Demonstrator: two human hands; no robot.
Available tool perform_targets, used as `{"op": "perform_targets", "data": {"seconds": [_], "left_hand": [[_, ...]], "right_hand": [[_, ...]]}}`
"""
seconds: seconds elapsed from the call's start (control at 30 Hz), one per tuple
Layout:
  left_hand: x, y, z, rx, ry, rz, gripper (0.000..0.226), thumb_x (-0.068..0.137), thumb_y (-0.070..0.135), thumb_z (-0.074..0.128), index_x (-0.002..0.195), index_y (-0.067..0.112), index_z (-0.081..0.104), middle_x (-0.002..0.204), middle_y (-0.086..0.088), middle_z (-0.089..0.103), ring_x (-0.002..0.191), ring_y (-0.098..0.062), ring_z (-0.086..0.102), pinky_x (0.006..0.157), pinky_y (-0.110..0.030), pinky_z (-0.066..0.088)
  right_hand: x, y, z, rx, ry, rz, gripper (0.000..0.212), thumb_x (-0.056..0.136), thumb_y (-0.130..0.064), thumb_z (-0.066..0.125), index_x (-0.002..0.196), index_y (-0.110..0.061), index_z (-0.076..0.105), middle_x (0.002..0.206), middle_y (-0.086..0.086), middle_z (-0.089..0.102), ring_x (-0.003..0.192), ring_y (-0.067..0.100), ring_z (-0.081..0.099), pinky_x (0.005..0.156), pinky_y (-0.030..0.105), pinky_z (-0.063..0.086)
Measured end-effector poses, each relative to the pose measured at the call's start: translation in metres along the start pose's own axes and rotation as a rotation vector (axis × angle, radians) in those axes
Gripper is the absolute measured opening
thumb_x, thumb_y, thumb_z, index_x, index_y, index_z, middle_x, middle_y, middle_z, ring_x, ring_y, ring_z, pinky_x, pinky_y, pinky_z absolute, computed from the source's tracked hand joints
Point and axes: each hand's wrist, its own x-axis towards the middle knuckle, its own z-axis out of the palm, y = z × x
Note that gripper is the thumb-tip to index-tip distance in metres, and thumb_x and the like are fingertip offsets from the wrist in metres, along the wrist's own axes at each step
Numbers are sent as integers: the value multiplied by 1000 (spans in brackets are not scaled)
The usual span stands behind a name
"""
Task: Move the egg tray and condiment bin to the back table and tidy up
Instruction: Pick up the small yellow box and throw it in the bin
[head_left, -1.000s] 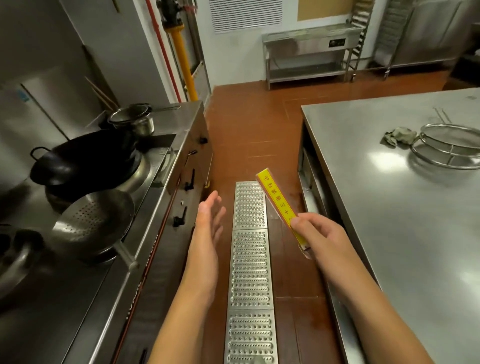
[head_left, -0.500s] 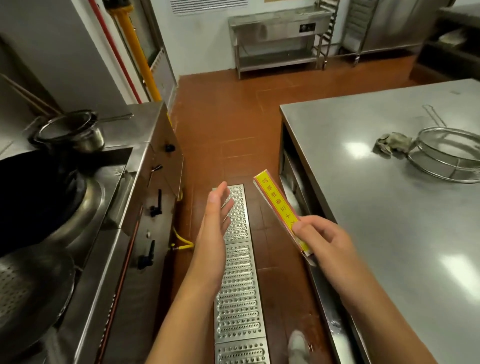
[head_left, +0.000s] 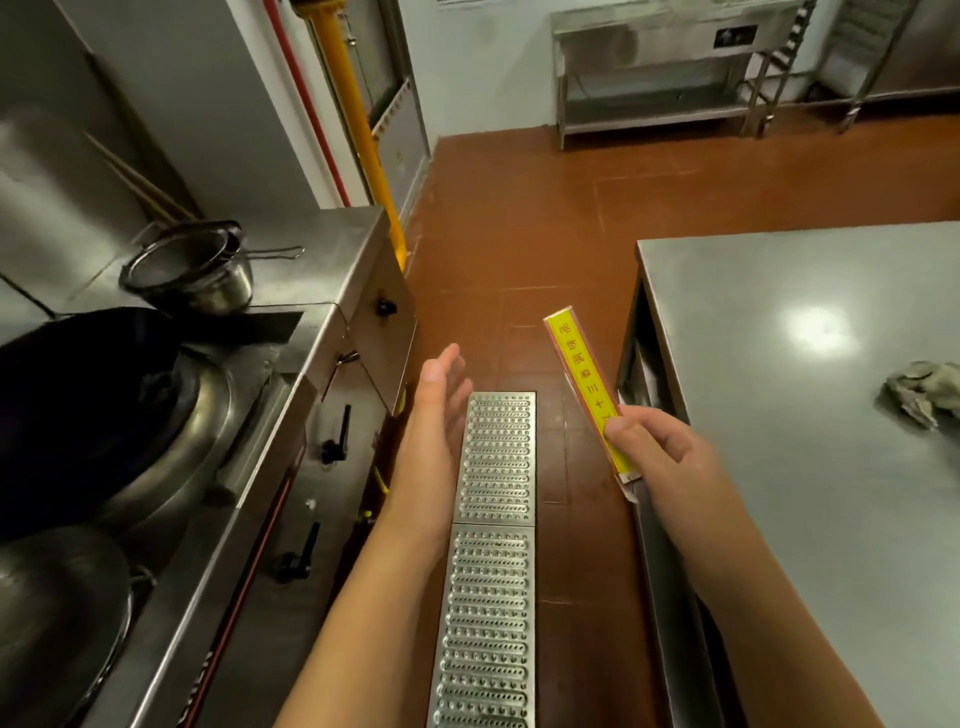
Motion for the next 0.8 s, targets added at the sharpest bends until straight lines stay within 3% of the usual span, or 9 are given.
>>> {"op": "perform_targets", "data": {"seconds": [0.17, 0.23, 0.37, 0.5, 0.57, 0.7, 0.8], "left_hand": [[71, -1, -17, 18, 68, 39, 68, 87, 69, 25, 144, 36, 43, 146, 15, 48, 128, 4, 49, 116, -35, 31], [99, 0, -27, -5, 75, 37, 68, 88, 69, 25, 144, 37, 44, 144, 17, 49, 127, 5, 49, 116, -35, 31], [159, 0, -39, -47, 50, 44, 69, 87, 71, 26, 144, 37, 44, 145, 18, 49, 127, 6, 49, 116, -35, 30], [217, 2, -34, -57, -4, 24, 77, 83, 77, 28, 146, 37, 41, 148, 17, 46, 129, 5, 48, 116, -35, 30], [244, 1, -28, -56, -36, 33, 80, 79, 82, 31, 145, 39, 42, 147, 19, 47, 128, 6, 48, 115, -34, 30], [298, -1, -12, -60, -58, 28, 81, 76, 81, 32, 144, 39, 44, 146, 17, 49, 127, 6, 49, 116, -36, 30], [338, 6, 4, -35, -43, 39, 81, 74, 81, 32, 143, 40, 45, 145, 17, 49, 126, 6, 50, 117, -38, 29]], "right_hand": [[73, -8, 21, -15, 1, -3, 34, 71, -54, 63, 92, -29, 75, 84, -8, 74, 79, 9, 70, 65, 24, 55], [98, -13, 30, -34, 6, -13, 35, 71, -53, 64, 92, -28, 75, 84, -7, 74, 78, 8, 69, 66, 26, 55], [145, -29, 48, -76, 23, -35, 45, 67, -61, 63, 96, -28, 75, 89, -3, 74, 91, 21, 70, 82, 45, 58], [188, -33, 58, -98, 46, -29, 35, 78, -51, 64, 98, -25, 74, 87, -3, 73, 90, 22, 69, 78, 40, 59], [209, -34, 57, -100, 57, -18, 39, 76, -53, 60, 99, -24, 74, 87, 0, 73, 88, 24, 69, 73, 36, 58], [258, -38, 49, -114, 74, -11, 45, 76, -56, 56, 101, -23, 74, 91, 2, 73, 91, 23, 69, 82, 44, 58], [302, -40, 37, -92, 81, -23, 45, 76, -56, 57, 100, -23, 74, 91, -1, 73, 90, 19, 69, 79, 37, 57]]}}
